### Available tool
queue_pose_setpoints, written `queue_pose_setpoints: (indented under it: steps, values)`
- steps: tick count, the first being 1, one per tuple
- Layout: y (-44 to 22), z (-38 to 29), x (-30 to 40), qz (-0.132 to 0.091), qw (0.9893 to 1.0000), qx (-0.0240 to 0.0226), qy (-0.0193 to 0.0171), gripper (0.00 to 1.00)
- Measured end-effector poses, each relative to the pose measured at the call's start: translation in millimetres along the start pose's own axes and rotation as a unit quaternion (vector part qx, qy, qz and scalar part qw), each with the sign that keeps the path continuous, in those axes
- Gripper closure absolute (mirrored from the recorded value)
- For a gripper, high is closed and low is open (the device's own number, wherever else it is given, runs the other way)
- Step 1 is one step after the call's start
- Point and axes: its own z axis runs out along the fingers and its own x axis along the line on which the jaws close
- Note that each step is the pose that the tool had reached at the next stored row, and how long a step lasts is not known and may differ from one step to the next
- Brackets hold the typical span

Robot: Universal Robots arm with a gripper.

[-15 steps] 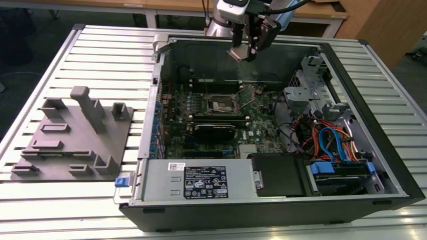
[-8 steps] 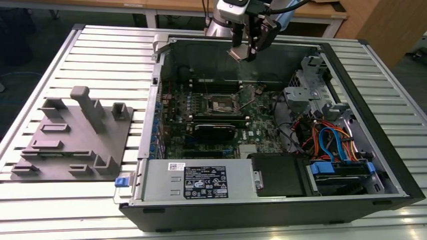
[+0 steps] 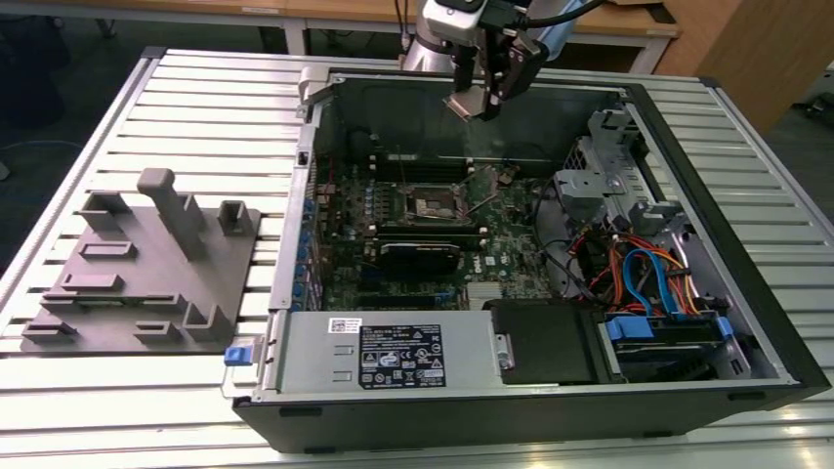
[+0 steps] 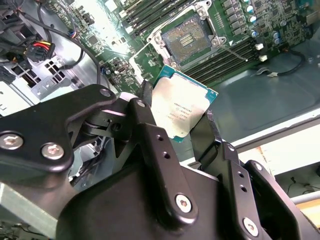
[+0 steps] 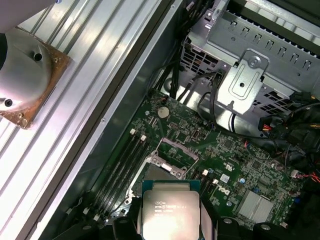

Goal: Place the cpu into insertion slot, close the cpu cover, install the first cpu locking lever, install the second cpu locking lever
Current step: 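Place the cpu into insertion slot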

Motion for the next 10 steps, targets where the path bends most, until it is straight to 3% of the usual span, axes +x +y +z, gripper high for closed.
queue_pose_setpoints:
  steps: [5, 10]
  values:
    - [0.0, 0.0, 0.0, 0.027, 0.9996, -0.0005, -0.0024, 0.46]
    - [0.0, 0.0, 0.0, 0.059, 0.9983, -0.0011, -0.0051, 0.46]
